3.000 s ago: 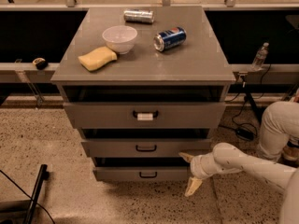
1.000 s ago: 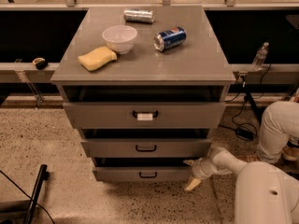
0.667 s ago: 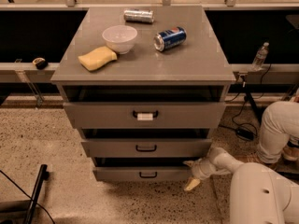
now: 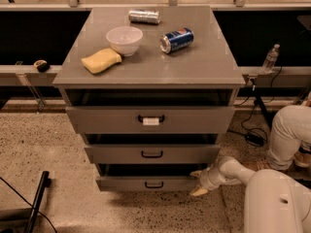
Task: Open bottom drawer
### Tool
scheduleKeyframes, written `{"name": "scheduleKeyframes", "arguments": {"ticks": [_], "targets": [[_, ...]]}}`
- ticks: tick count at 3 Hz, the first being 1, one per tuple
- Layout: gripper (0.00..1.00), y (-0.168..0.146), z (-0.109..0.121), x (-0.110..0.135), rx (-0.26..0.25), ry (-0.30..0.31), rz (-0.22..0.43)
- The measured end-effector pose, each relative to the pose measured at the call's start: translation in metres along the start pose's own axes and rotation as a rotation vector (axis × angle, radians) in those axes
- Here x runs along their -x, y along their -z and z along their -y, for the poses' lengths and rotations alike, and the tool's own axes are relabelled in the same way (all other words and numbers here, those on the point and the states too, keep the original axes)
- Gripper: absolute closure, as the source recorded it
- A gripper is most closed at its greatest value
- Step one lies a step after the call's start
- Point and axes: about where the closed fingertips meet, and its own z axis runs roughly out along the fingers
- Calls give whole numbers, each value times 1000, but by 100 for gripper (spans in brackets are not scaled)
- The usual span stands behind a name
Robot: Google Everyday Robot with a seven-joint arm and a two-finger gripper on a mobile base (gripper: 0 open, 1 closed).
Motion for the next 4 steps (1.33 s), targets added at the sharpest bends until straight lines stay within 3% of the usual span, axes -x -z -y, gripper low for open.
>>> {"name": "scheduleKeyframes", "arguments": {"ticks": [1, 2, 3, 4], "targets": [[37, 15, -37, 8, 22, 22, -33], [36, 18, -87, 10, 59, 5, -45], [32, 35, -121, 18, 28, -14, -46], [30, 65, -123, 47, -33, 40, -55]]}}
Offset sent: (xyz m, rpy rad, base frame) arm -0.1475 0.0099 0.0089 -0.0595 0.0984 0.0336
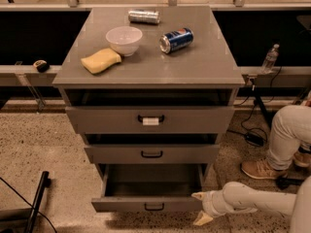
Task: Open bottom drawer
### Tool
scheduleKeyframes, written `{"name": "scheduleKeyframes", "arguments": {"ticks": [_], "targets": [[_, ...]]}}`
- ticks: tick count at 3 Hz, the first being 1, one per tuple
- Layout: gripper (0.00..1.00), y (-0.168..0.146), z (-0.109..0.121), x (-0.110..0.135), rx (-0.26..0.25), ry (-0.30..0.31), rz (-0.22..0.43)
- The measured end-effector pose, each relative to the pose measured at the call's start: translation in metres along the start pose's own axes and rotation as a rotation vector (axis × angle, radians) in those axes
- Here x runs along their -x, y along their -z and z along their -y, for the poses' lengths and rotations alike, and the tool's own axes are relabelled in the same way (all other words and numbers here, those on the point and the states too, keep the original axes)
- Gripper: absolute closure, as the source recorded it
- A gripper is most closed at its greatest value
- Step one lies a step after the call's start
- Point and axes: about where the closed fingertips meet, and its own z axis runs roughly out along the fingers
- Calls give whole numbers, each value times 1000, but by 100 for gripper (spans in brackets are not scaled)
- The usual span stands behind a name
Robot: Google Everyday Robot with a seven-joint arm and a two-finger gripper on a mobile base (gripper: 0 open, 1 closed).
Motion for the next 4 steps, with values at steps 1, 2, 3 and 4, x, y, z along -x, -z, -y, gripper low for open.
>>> {"name": "scheduleKeyframes", "arguments": {"ticks": [1, 2, 3, 4], "targets": [[39, 27, 35, 27, -31, 67, -21], [57, 31, 71, 37, -21, 97, 0], [88, 11, 108, 13, -12, 47, 47], [100, -10, 119, -5, 2, 9, 62]]}}
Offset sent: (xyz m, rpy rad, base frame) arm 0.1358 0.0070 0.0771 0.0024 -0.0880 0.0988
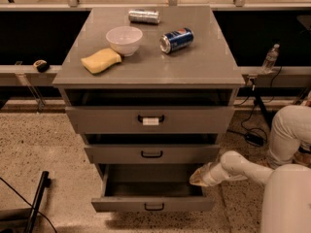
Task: Open bottom drawer
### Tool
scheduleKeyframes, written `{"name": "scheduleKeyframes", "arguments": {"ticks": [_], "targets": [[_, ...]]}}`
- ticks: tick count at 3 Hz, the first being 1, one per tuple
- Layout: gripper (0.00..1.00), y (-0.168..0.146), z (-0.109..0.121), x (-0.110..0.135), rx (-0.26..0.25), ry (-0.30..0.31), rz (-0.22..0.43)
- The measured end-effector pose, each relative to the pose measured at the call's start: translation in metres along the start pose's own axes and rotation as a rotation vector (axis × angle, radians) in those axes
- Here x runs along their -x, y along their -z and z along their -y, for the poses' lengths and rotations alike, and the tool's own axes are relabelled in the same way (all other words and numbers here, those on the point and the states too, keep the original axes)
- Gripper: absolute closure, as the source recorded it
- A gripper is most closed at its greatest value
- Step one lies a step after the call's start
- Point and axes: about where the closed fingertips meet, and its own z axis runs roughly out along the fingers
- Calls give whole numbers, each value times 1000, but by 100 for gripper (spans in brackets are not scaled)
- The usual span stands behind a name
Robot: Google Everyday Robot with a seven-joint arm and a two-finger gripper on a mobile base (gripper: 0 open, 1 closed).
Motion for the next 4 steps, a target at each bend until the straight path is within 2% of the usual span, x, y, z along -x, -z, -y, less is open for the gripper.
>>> {"name": "scheduleKeyframes", "arguments": {"ticks": [1, 2, 3, 4], "targets": [[100, -29, 0, -20, 37, -35, -28], [100, -63, -15, -41, 99, -75, -58], [100, -77, -24, -53, 127, -97, -75], [100, -78, -44, -52, 182, -92, -92]]}}
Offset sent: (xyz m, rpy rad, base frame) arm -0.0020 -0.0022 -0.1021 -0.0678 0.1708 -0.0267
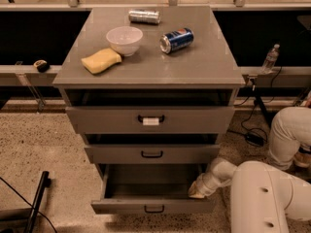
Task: Open bottom drawer
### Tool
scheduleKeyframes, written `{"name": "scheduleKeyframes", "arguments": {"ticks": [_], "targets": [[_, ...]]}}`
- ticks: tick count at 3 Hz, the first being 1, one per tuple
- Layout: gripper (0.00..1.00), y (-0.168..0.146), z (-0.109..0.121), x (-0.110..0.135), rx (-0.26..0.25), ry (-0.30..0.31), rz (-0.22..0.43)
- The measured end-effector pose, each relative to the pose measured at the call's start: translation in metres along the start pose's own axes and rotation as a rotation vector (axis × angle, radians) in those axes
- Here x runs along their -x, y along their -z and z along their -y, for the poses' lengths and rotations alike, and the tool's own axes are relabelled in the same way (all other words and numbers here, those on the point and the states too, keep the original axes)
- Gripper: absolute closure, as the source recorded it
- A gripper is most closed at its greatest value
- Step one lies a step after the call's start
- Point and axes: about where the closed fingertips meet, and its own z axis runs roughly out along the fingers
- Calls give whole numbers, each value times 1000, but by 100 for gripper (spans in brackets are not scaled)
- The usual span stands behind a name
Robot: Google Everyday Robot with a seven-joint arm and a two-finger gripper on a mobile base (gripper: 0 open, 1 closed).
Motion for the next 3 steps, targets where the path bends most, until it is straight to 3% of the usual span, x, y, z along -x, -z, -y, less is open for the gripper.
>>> {"name": "scheduleKeyframes", "arguments": {"ticks": [1, 2, 3], "targets": [[100, 2, -14, 3, 22, 7, 3], [100, 4, -58, 9, 62, 7, 51], [100, 8, -66, 12, 58, 12, 66]]}}
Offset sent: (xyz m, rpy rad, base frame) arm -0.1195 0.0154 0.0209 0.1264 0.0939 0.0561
